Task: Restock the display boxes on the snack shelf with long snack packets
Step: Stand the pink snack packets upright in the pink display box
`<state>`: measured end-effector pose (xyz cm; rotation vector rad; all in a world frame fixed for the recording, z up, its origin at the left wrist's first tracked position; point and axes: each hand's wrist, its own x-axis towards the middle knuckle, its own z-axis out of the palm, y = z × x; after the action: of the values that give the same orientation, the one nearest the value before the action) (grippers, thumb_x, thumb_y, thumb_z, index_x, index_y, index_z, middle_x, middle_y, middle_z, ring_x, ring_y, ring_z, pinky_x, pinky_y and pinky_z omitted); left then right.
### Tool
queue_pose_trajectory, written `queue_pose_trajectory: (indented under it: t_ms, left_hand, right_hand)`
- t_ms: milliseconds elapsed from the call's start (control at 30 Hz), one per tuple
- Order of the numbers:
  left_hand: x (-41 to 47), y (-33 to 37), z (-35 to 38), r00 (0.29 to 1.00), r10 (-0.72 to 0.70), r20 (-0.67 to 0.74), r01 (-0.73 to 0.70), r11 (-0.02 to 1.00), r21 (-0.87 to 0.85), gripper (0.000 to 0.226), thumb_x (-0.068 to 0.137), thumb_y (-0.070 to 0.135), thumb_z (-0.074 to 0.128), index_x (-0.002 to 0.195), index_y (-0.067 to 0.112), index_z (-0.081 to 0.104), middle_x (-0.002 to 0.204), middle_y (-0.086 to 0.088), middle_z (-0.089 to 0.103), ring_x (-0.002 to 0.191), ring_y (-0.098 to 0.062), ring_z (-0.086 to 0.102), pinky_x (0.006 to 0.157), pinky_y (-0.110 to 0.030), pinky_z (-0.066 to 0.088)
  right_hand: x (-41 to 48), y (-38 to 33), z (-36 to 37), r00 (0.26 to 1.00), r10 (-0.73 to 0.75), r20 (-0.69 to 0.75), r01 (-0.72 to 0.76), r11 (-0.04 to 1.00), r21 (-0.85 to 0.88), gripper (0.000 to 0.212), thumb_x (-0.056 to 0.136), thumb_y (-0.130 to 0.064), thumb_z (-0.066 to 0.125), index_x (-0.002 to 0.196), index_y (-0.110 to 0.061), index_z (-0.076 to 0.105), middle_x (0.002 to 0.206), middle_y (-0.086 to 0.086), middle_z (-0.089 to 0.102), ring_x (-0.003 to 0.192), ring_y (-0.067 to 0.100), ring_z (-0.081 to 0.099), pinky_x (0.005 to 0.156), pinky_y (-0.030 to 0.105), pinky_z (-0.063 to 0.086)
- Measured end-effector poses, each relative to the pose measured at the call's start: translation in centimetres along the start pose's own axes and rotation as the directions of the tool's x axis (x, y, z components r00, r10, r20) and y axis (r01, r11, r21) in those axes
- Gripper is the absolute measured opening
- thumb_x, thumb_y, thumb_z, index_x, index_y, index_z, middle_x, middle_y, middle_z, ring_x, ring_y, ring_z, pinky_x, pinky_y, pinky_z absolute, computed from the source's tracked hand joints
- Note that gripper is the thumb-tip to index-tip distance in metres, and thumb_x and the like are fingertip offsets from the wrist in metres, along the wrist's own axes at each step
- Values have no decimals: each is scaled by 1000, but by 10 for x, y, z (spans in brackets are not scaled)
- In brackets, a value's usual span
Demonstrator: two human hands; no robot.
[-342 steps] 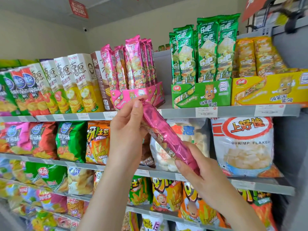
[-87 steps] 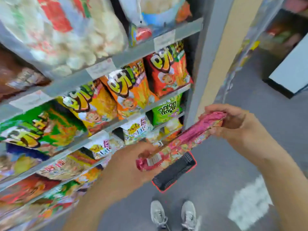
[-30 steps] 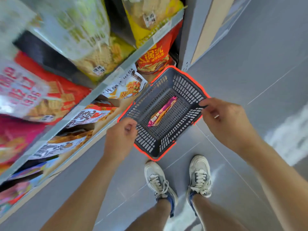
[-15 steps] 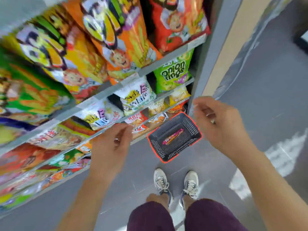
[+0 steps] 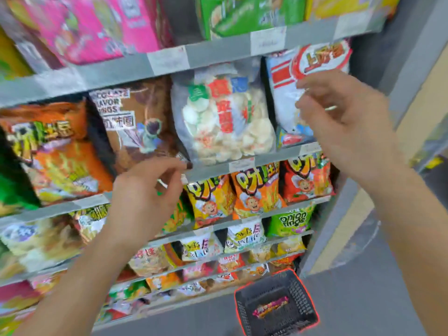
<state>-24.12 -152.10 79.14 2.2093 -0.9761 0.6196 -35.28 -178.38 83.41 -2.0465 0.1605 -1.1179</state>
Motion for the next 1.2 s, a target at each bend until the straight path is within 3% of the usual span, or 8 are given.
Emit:
queue_pose_trajectory:
  t_ms: [133, 367, 600, 767, 900, 967, 1067, 1200]
  left_hand:
    - [50, -11, -18, 989, 141, -40, -137, 988, 76, 18, 85, 6, 62, 99, 12, 72, 93, -2, 70, 69, -1, 46, 72, -3, 39]
    - [121, -22, -57, 907, 381, -182, -353, 920, 169, 21, 86, 3, 56, 101, 4, 71, 101, -13, 67, 89, -29, 63, 81, -36, 50]
    - [175, -45, -95, 860, 403, -314, -289, 890, 352, 24, 90, 7, 56, 111, 2, 68, 111, -18, 64, 104, -38, 58, 90, -41, 44]
    - [190, -47, -96, 904, 393, -166, -294, 855, 426, 31, 86, 9, 57, 114, 1, 67, 106, -18, 69, 95, -40, 62, 81, -45, 51]
    - [196, -43, -102, 930, 356, -95, -295, 873, 390, 31, 87, 9, 56, 114, 1, 70, 110, -15, 68, 98, -37, 64, 82, -43, 53]
    - [198, -42, -106, 933, 353, -74, -307, 884, 354, 27, 87, 6, 59, 111, 4, 72, 109, -12, 69, 98, -33, 65, 81, -41, 54]
    - [203, -40, -114, 920, 386, -60, -352, 886, 303, 28, 86, 2, 58, 111, 5, 72, 109, -11, 68, 96, -31, 65, 77, -45, 56]
    - [225, -34, -127, 910, 375, -176, -305, 894, 328, 44, 87, 0, 52, 130, 4, 59, 136, -15, 55, 118, -34, 57, 94, -48, 49]
  right_hand:
    - [52, -21, 25, 992, -124, 0, 124, 990, -67, 23, 91, -18, 54, 112, -15, 64, 82, -11, 60, 70, 4, 58, 69, 28, 51]
    - [113, -56, 65, 955, -291, 58, 297, 941, -164, 29, 90, -13, 54, 117, -10, 62, 91, 4, 66, 80, 10, 58, 78, 36, 52]
    - [143, -81, 114, 923, -370, 107, 383, 912, -148, 36, 90, -14, 56, 125, -7, 59, 103, 9, 64, 86, 22, 63, 84, 45, 53]
    - [167, -110, 150, 952, -297, 79, 306, 938, -165, 73, 91, -42, 59, 150, -12, 29, 135, 7, 49, 122, 21, 50, 100, 41, 46]
    - [186, -128, 169, 975, -213, 57, 219, 964, -153, 96, 88, -45, 65, 155, -7, 6, 156, 11, 32, 140, 24, 35, 109, 33, 31]
    - [189, -130, 173, 977, -204, 58, 212, 960, -185, 94, 89, -43, 64, 154, -6, 7, 148, 11, 42, 130, 25, 45, 99, 32, 38]
    - [186, -129, 177, 975, -216, 44, 220, 951, -218, 75, 92, -37, 61, 148, -6, 22, 113, 8, 59, 89, 22, 55, 70, 30, 39]
    - [187, -130, 175, 979, -202, 38, 206, 964, -166, 44, 90, -26, 61, 126, -10, 41, 95, 10, 66, 77, 28, 63, 69, 44, 52]
